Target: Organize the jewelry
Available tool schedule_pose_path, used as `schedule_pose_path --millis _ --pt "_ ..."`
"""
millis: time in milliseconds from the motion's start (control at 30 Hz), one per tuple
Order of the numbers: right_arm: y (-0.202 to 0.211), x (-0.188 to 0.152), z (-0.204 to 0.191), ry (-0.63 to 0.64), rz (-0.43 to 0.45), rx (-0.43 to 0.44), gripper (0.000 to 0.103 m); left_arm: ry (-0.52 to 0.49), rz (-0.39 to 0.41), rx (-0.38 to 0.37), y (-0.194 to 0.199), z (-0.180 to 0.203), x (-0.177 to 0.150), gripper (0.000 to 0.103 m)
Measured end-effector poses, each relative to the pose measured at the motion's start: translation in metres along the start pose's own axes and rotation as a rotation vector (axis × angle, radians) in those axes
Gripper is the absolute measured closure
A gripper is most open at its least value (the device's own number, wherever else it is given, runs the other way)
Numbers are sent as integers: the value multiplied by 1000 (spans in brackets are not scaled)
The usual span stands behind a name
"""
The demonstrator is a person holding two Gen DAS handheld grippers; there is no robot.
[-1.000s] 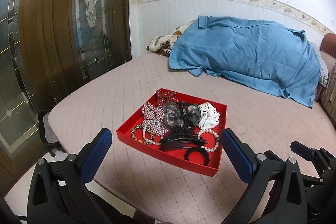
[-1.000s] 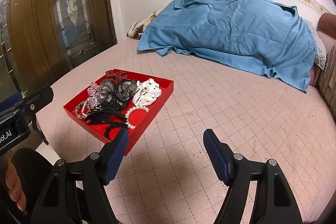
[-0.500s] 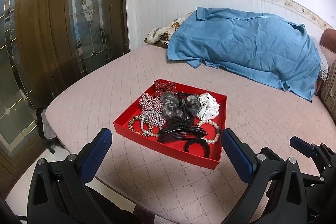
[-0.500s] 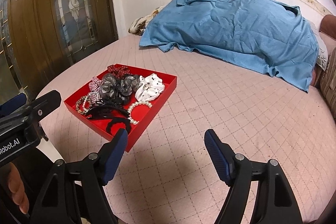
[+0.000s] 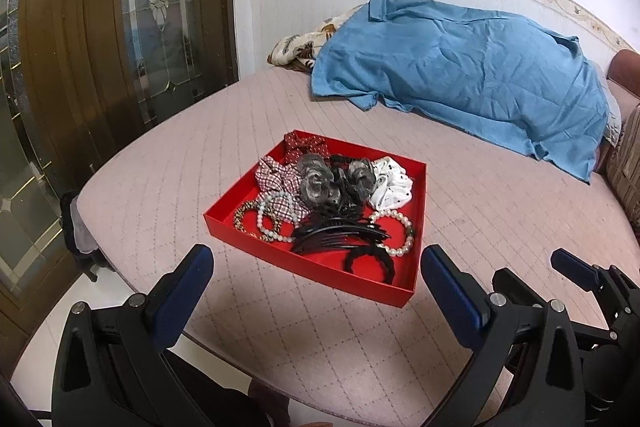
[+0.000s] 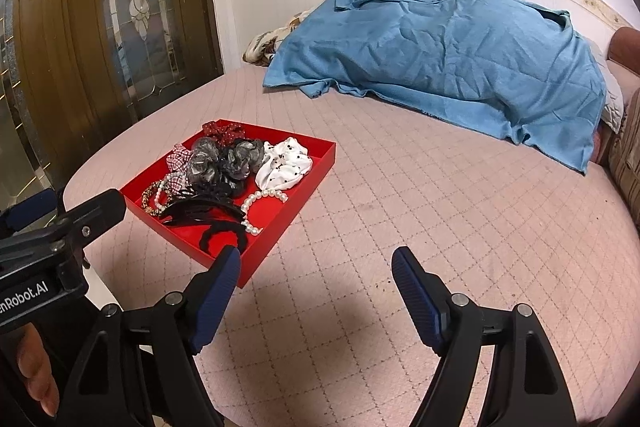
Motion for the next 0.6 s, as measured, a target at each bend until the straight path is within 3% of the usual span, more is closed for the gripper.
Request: schedule_pose_path --millis 600 --pt "-2 -3 -3 9 -7 -3 20 -4 -38 1 -9 0 -11 0"
Point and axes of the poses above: each gripper's, at about its wrist camera, not at the fingertips, and y roughly against the way its jaws point, z to its right, x to its top, the point moved 8 cm from there along -y, roughly the way its jaws point, and after that the axes turned 15 degrees about x, right-handed, at the moved point
